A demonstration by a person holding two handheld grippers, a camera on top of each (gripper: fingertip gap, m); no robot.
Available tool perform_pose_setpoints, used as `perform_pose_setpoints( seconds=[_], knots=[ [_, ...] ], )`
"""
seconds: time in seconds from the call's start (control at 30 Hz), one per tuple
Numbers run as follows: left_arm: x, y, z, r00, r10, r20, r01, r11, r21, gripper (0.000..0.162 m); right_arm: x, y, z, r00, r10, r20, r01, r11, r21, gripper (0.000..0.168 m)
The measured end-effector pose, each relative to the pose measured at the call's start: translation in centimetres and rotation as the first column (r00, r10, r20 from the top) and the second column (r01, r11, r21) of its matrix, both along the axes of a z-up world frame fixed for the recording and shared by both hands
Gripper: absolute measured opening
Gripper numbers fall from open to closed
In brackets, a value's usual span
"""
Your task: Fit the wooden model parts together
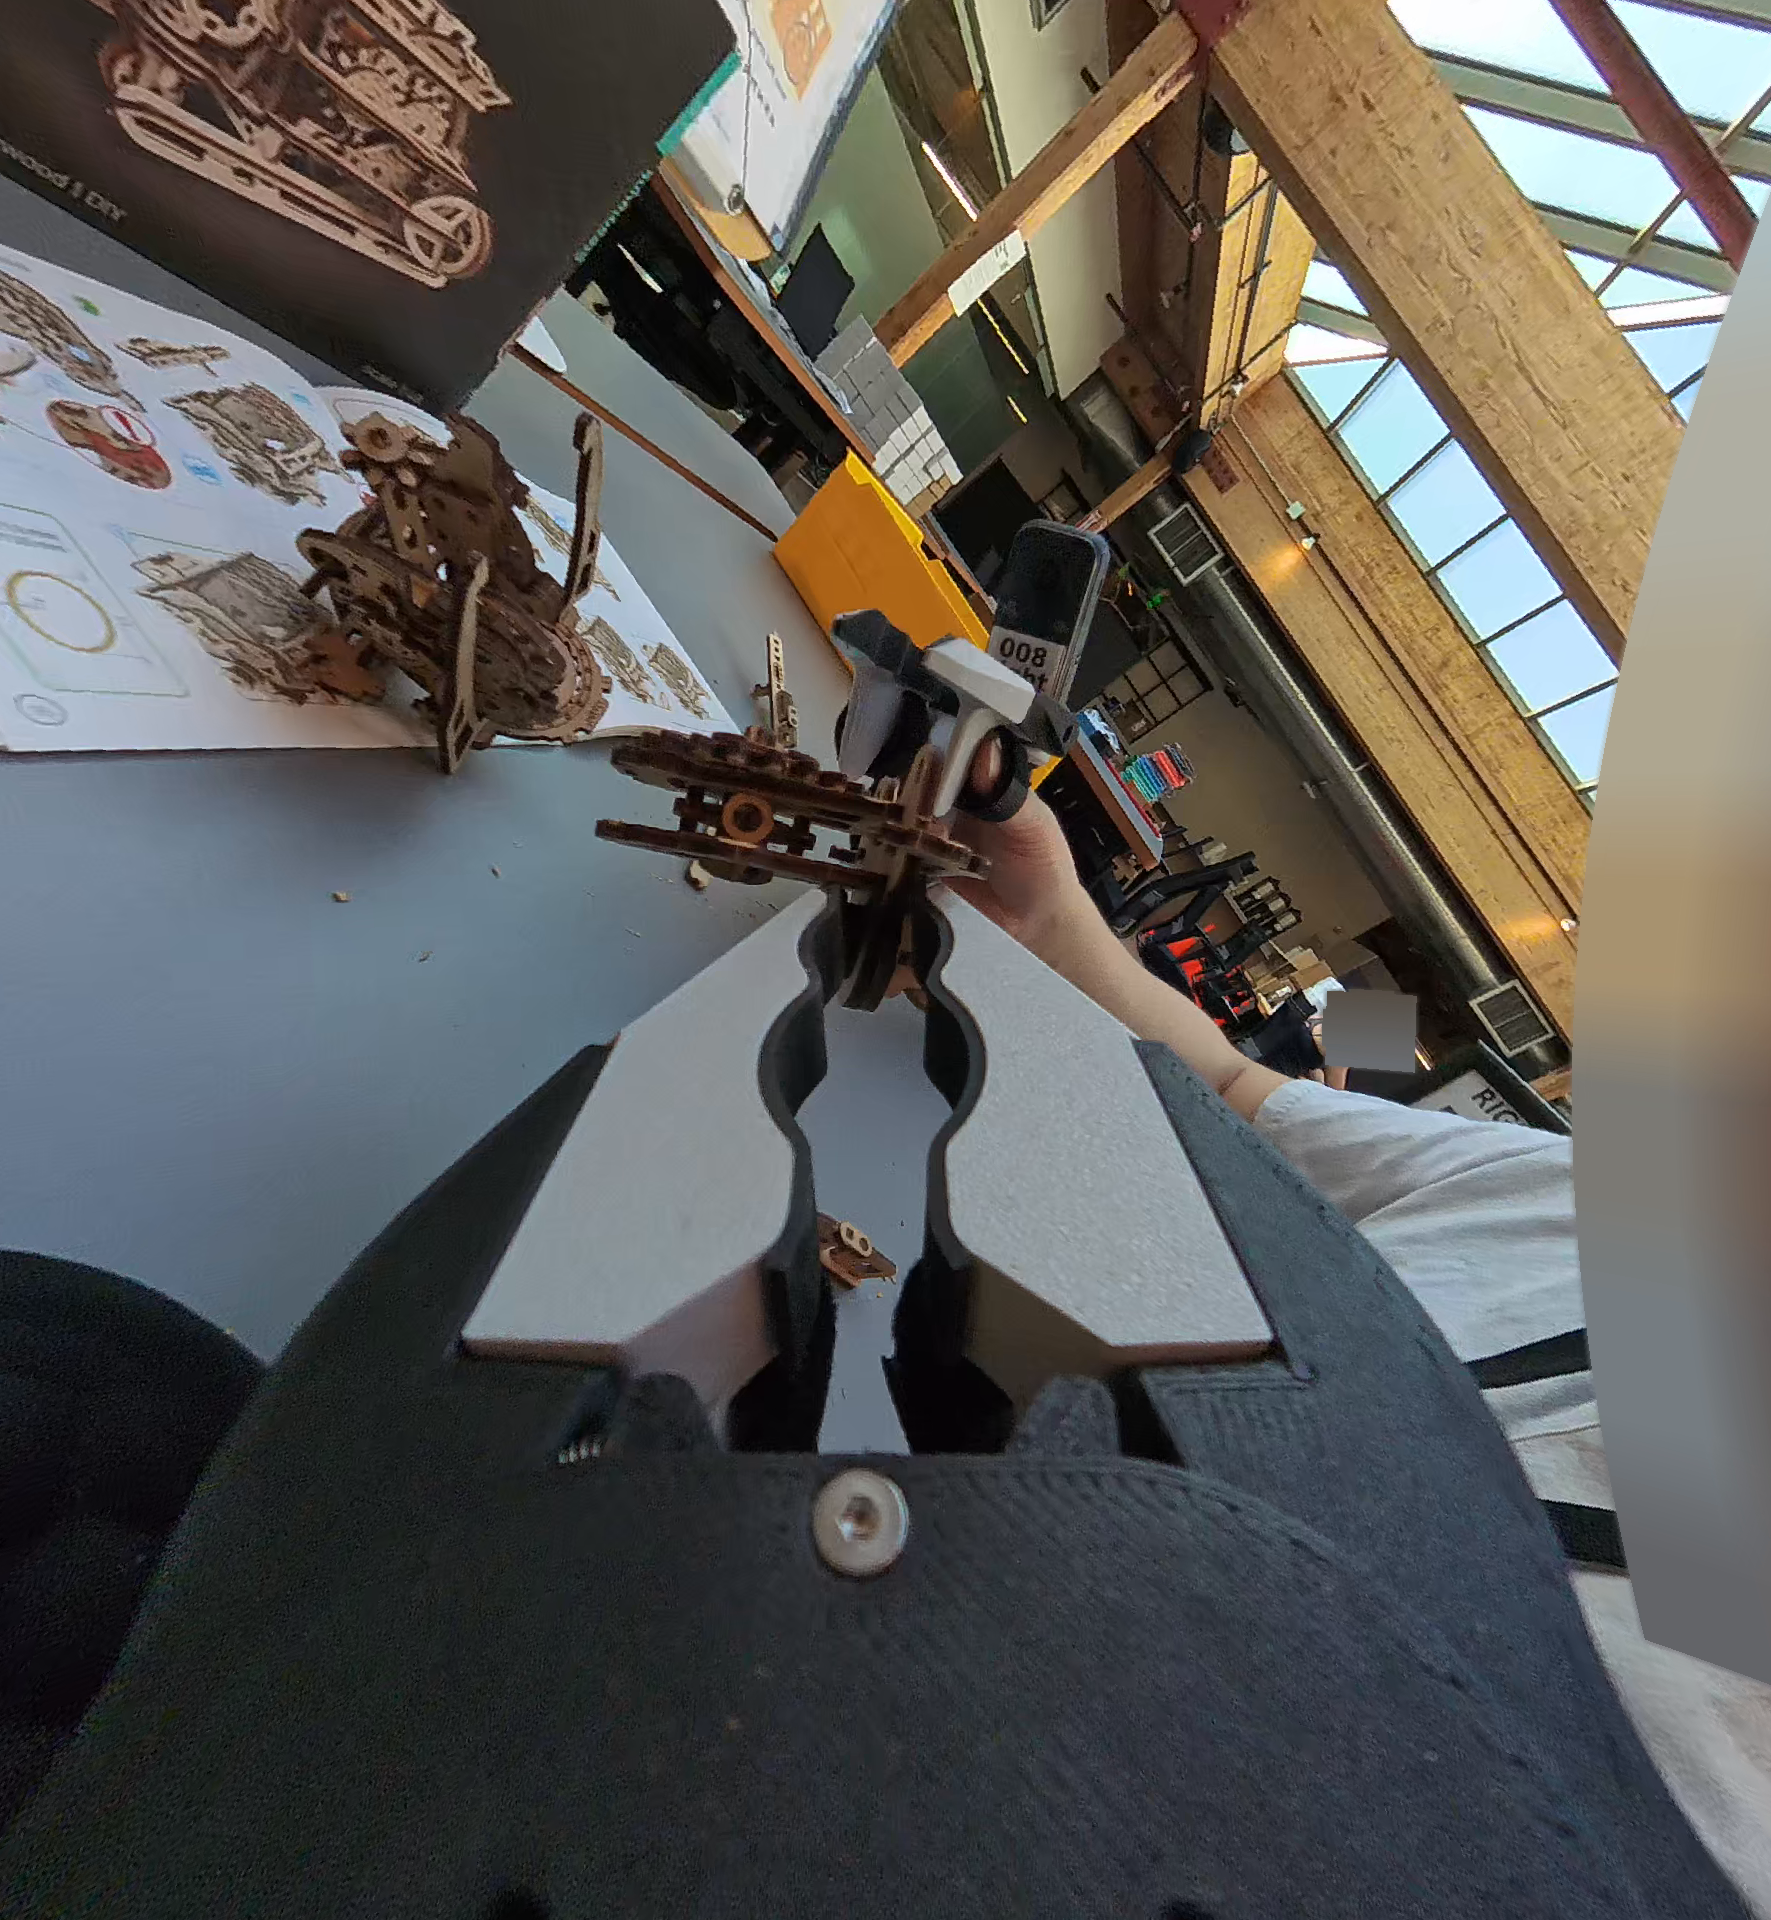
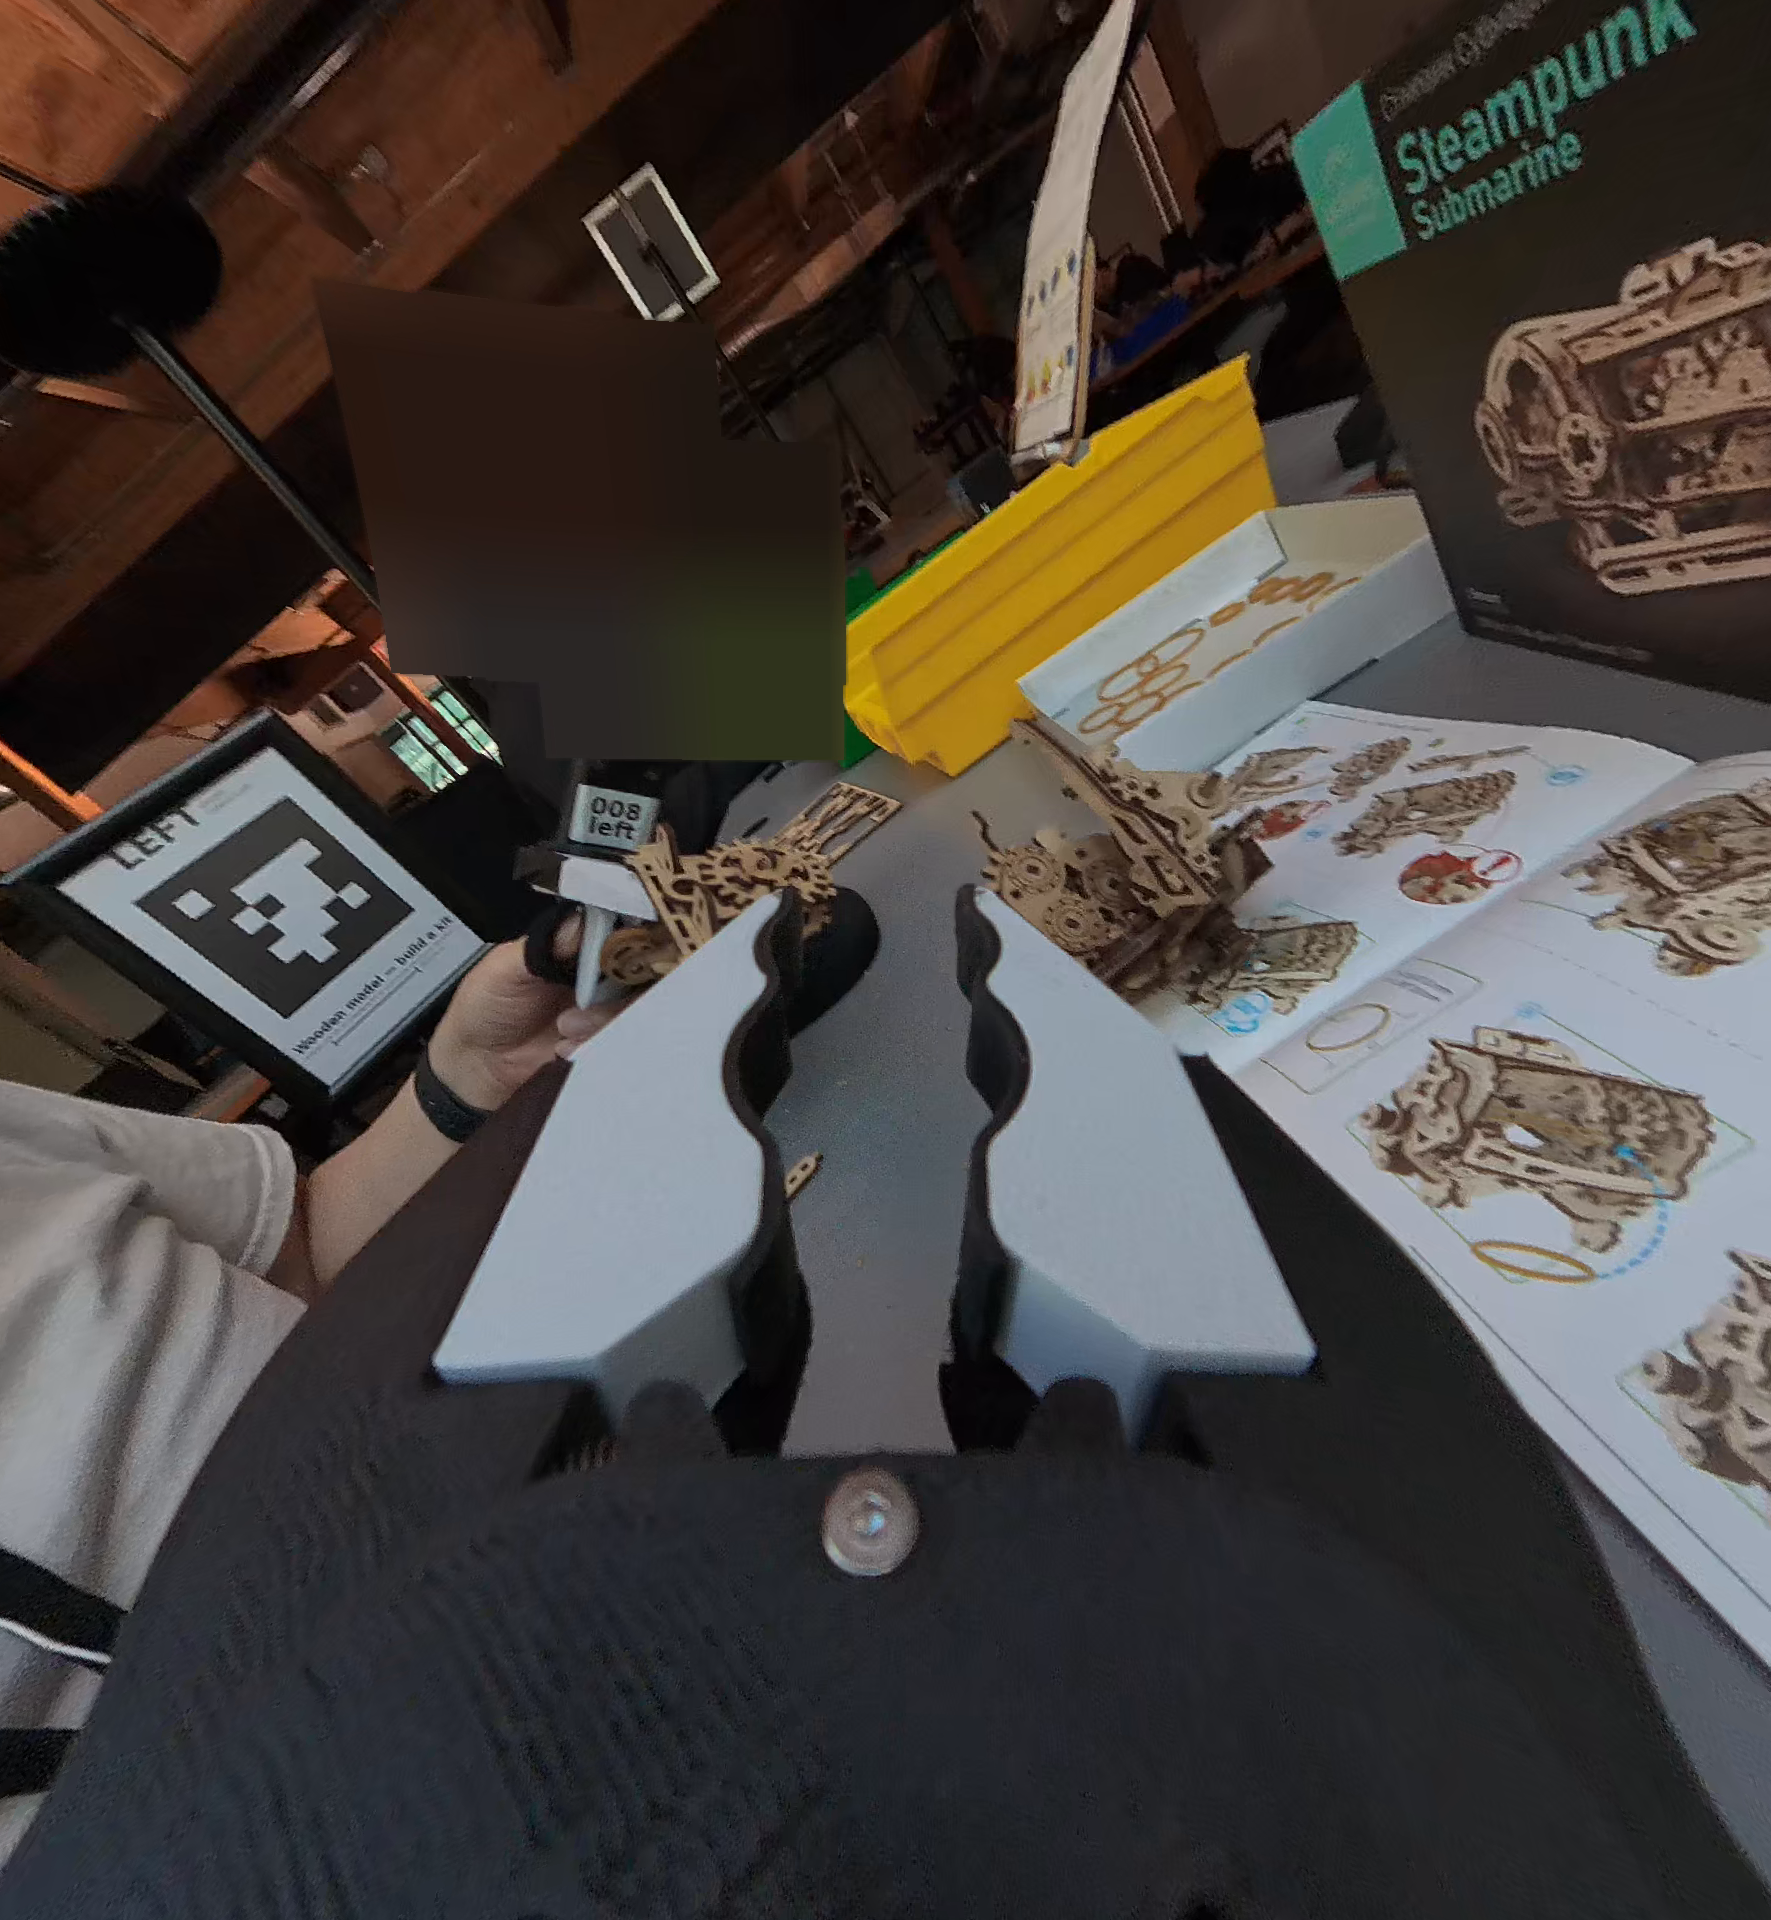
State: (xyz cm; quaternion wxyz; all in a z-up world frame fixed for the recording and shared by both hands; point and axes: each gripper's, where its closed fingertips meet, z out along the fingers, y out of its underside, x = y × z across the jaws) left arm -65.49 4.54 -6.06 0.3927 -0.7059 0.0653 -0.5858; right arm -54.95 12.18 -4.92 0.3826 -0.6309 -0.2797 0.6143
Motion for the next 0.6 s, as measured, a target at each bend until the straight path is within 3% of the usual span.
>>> perform_pose_setpoints(
  seconds=[0.13,0.27,0.4,0.5,0.6],
  knots=[
    [-1.6,0.3,-0.8,0.996,0.052,-0.078,-0.053,0.999,-0.008,0.01,-1.0,1.1,-3.8,0.965,0.033,0.262,-0.012,0.997,-0.081,0.025],
    [-1.9,0.2,-0.8,0.995,0.049,-0.087,-0.05,0.999,-0.011,0.01,-3.0,2.3,-7.0,0.905,0.012,0.425,0.052,0.989,-0.139,0.032],
    [-1.8,-0.2,-0.8,0.997,0.023,-0.069,-0.024,0.999,-0.02,0.01,-4.8,2.8,-7.6,0.909,0.043,0.414,0.07,0.965,-0.253,0.03],
    [-1.9,-0.5,-1.1,0.997,0.005,-0.071,-0.007,1.0,-0.026,0.01,-5.5,3.0,-7.5,0.924,0.06,0.377,0.069,0.945,-0.319,0.009],
    [-2.1,-0.7,-1.2,0.998,-0.017,-0.056,0.015,1.0,-0.027,0.01,-5.6,3.0,-7.8,0.923,0.092,0.373,0.057,0.927,-0.37,0.005]
  ],
)
